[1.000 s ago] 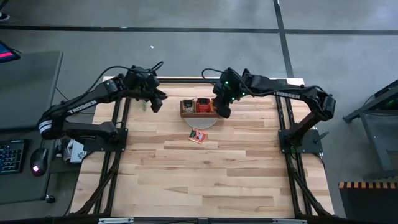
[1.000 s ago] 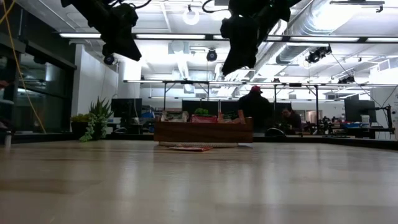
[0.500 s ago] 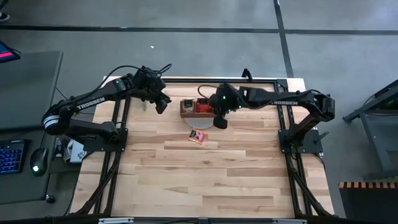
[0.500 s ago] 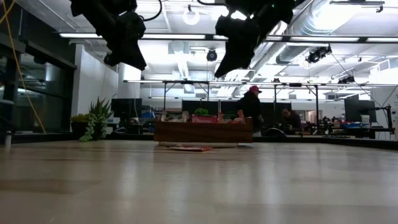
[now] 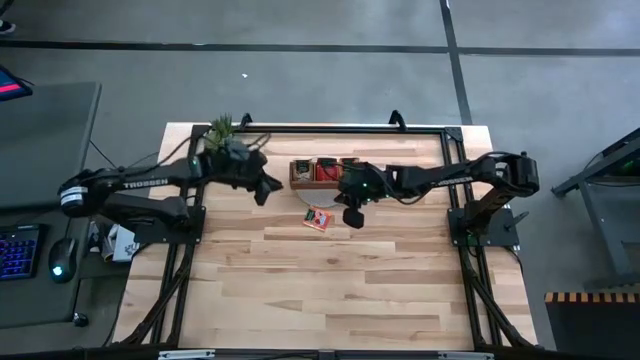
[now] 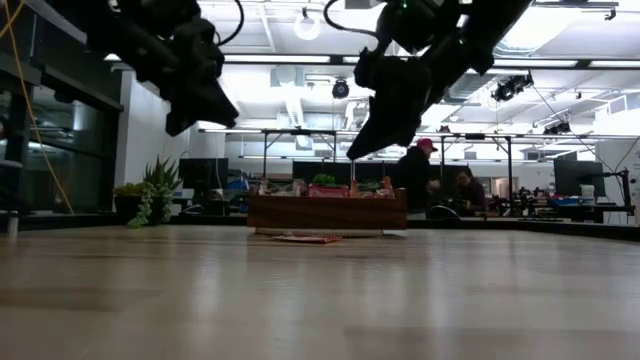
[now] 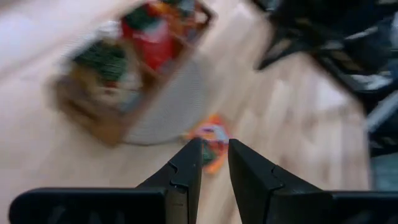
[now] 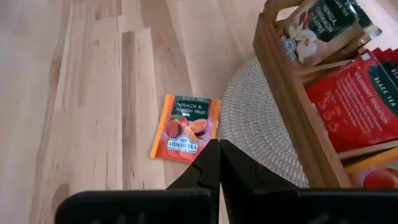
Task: Pick & Place Tea
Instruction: Put the orange tea bag in the right section of the wooden organizer
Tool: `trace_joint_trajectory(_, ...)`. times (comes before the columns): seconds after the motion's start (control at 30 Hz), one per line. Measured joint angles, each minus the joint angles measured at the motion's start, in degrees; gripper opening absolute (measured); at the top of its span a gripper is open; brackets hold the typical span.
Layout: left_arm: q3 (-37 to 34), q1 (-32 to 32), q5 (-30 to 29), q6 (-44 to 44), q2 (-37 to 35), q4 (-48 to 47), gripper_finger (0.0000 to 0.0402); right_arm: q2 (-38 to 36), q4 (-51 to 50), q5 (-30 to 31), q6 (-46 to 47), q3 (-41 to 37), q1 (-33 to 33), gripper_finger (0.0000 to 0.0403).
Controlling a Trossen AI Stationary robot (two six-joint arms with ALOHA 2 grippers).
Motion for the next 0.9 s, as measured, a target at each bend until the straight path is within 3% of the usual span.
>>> trace_joint_trajectory(0.23,-1.9,-9.9,-8.2,-5.8,3.6,4.3,0.0078,0.2,5.5,-2.1,-0.5,-3.8,-0.5,0.0)
trace_joint_trajectory(0.43,-1.8,-14.6,-9.6,-9.1,10.2,10.5,0.0078,3.8,7.8,-5.9,-1.0,-3.7,-0.7,0.0)
trace_joint_trajectory(0.73,-1.8,-16.4,-11.0,-14.8,21.4,13.6,0.0078,9.6,12.7,-7.8,1.0,-3.7,0.0,0.0)
trace_joint_trajectory(0.9,-1.9,-16.2,-8.4,-16.6,25.6,15.6,0.0078,11.5,14.1,-9.6,1.0,-3.7,1.6,0.0)
